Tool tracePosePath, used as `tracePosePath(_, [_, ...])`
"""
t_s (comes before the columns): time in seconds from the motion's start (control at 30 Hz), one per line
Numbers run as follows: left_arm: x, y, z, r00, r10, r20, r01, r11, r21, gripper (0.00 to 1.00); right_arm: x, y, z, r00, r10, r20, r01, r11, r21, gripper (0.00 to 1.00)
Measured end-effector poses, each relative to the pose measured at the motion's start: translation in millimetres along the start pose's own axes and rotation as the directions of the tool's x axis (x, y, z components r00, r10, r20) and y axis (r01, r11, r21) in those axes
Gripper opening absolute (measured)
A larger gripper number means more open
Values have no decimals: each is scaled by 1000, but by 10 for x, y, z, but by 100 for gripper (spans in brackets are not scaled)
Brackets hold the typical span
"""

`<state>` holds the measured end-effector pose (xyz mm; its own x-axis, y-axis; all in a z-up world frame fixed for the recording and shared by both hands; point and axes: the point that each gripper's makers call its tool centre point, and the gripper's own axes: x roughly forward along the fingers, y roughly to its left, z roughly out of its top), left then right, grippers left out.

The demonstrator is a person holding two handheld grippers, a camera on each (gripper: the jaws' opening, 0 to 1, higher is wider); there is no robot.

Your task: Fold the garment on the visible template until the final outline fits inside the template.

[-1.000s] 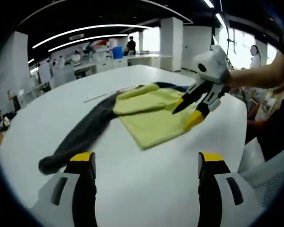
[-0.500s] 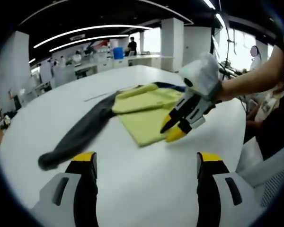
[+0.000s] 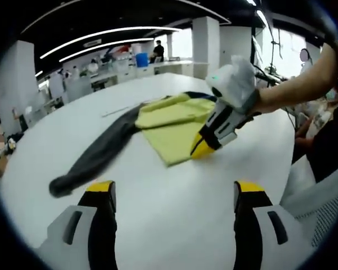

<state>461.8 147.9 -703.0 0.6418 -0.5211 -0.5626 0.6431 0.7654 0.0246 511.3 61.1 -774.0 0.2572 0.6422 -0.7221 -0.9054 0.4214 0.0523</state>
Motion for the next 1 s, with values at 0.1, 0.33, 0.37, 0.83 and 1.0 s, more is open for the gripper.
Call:
tracePosePath(0.1, [-4,4,4,1000,1,2,-1,1000,1,82,5,28,-6,1000,-6,-14,6,999,-41,2])
tracePosePath(0.33, [-10,21,-1,1000,4,0,-4,1000,-2,81,18,-2,-15,997,-55,-48,47,986,-157,1])
tracePosePath(0.37, [-12,22,-4,1000,4,0,-4,1000,-1,81,20,-14,-14,997,-62,-48,53,985,-161,0])
tracePosePath(0.83, [-33,15,-33,1000,0,-4,0,1000,-7,80,-105,-46,115,1000,-23,10,23,998,-53,0])
tracePosePath(1.0, [-3,25,-34,1000,-4,-8,4,1000,-7,79,-292,-190,296,998,-35,56,37,999,-30,0])
